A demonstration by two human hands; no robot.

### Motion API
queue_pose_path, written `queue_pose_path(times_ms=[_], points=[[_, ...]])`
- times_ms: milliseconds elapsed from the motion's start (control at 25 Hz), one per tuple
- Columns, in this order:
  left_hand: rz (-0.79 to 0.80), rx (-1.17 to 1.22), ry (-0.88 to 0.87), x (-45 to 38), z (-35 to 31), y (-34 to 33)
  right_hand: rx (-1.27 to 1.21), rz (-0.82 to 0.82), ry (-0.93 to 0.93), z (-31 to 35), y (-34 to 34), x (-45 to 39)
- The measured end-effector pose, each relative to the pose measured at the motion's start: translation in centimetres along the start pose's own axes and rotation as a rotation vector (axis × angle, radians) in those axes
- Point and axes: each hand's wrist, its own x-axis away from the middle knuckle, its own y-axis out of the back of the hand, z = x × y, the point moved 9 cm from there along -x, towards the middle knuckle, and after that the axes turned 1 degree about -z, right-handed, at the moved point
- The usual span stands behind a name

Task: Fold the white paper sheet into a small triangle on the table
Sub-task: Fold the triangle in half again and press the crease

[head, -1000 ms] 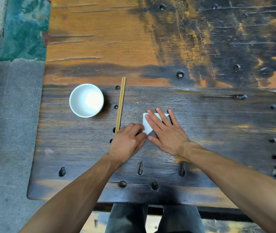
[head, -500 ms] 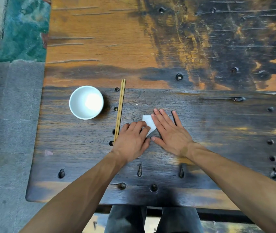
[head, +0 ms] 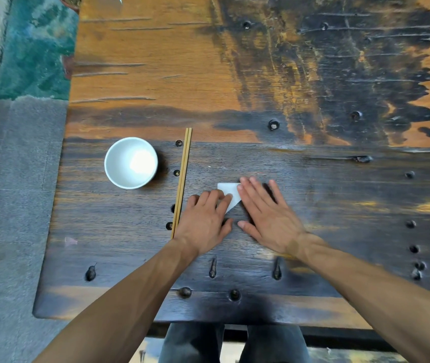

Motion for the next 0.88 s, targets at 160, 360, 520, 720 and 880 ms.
queue_pose_path(times_ms=[160,360,520,720,880], points=[[0.009,-0.008,-0.006,-0.3,-0.2,-0.1,0.012,0.094,0.015,0.5,-1.5,-0.2],[0.072,-0.07,-0.016,0.0,-0.4,-1.6,0.0,0.102,-0.006,0.3,-1.6,-0.3],[0.146,-0.07,0.028,0.3,-0.4,-3.0,-0.023,0.113,-0.003,0.4,-1.4,-0.3],[0.126,-0.003,0.25,1.8,2.6,-2.8,-0.024,0.124,-0.009,0.3,-1.4,-0.4],[0.043,-0.003,0.164,0.0,0.8,-1.4,-0.033,0.119,-0.011,0.3,-1.4,-0.3]])
